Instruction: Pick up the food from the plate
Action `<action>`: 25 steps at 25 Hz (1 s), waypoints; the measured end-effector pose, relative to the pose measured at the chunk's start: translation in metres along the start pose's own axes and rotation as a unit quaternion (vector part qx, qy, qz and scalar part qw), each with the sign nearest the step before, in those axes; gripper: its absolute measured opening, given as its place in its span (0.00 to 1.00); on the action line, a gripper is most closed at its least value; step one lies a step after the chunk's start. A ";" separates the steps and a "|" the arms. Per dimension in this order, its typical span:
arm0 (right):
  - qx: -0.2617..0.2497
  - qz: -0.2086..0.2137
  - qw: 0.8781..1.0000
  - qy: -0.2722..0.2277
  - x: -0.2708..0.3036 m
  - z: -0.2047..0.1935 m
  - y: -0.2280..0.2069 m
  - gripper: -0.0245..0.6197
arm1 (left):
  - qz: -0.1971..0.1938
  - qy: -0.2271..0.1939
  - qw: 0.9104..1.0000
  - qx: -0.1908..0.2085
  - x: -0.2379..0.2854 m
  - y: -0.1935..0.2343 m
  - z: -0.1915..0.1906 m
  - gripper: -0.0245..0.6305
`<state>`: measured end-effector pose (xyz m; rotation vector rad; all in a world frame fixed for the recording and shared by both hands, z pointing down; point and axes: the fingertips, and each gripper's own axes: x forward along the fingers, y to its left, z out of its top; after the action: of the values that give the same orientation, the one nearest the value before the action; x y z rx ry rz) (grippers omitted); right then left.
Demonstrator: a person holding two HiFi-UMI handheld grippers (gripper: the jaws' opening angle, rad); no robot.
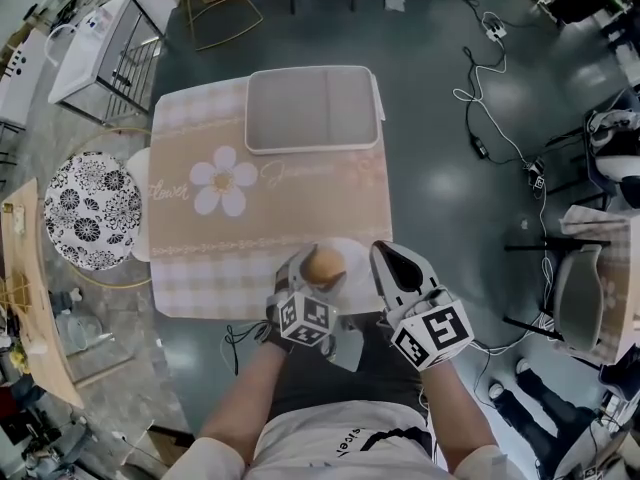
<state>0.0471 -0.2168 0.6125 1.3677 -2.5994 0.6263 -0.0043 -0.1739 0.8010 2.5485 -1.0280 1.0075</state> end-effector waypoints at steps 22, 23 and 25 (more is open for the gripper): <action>-0.006 0.002 1.000 -0.025 -0.038 0.095 0.045 0.06 | -0.026 -0.063 0.997 -0.038 -0.119 -0.003 0.126 0.57; -0.008 0.002 1.000 -0.028 -0.040 0.099 0.048 0.06 | -0.026 -0.065 0.997 -0.037 -0.125 -0.003 0.131 0.57; -0.013 0.003 0.999 -0.033 -0.042 0.108 0.052 0.06 | -0.026 -0.070 0.997 -0.036 -0.135 -0.001 0.141 0.57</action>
<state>0.0371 -0.2044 0.4862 1.3966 -2.6538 0.5548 -0.0008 -0.1613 0.6065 2.6020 -1.0074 0.7743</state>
